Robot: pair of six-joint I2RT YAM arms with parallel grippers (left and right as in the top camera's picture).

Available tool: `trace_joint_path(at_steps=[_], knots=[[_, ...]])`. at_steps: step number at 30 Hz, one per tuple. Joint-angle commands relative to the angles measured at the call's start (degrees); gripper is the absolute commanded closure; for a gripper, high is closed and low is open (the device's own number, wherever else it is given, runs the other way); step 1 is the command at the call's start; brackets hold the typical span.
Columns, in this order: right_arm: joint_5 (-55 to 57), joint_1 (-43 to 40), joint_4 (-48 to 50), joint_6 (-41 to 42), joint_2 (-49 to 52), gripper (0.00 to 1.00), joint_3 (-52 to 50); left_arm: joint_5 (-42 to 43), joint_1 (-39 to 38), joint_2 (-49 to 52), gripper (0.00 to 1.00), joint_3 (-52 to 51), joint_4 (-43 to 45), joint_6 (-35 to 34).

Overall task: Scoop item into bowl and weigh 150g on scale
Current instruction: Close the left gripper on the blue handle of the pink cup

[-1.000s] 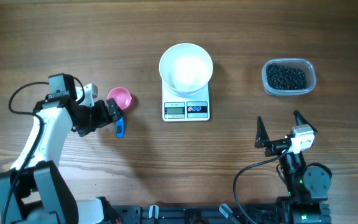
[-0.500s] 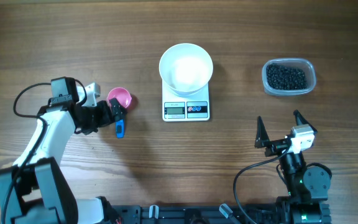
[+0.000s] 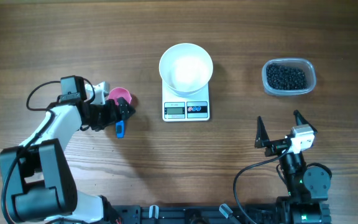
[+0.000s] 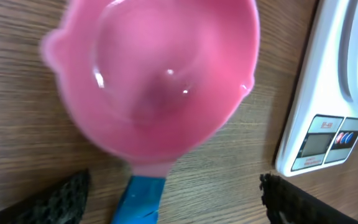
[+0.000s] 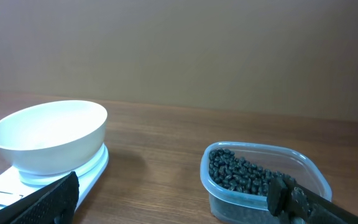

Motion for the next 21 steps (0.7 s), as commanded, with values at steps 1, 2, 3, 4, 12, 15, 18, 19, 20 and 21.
trace_joint_path(at_steps=[1,2,3,4,12,15,18,19,20,21], knots=[[-0.33,0.26,0.17,-0.46,-0.35,0.00,-0.09,1.14,-1.95,0.96,0.07,-0.39,0.50,1.11],[-0.33,0.26,0.17,-0.48,-0.35,0.00,-0.09,1.14,-2.34,1.07,0.07,-0.39,0.68,1.09],[-0.33,0.26,0.17,-0.48,-0.35,0.00,-0.09,1.09,-2.67,1.14,0.07,-0.39,0.87,1.09],[-0.33,0.26,0.17,-0.46,-0.35,0.00,-0.09,0.81,-2.86,1.22,0.08,-0.39,0.94,1.09],[-0.33,0.26,0.17,-0.48,-0.35,0.00,-0.09,-1.73,-2.99,1.27,0.23,-0.39,0.85,1.07],[-0.33,0.26,0.17,-0.46,-0.35,0.00,-0.09,-1.79,-2.99,1.27,0.27,-0.39,0.92,1.09],[-0.33,0.26,0.17,-0.46,-0.35,0.00,-0.09,-2.80,-2.99,1.27,0.34,-0.39,0.94,1.07],[-0.33,0.26,0.17,-0.48,-0.35,0.00,-0.09,-3.15,-2.99,1.27,0.36,-0.39,0.96,1.07],[-0.33,0.26,0.15,-0.48,-0.35,0.00,-0.09,-3.67,-2.99,1.27,0.40,-0.39,0.94,1.07],[-0.33,0.26,0.17,-0.46,-0.35,0.00,-0.07,-4.07,-2.99,1.27,0.43,-0.39,0.94,1.07]])
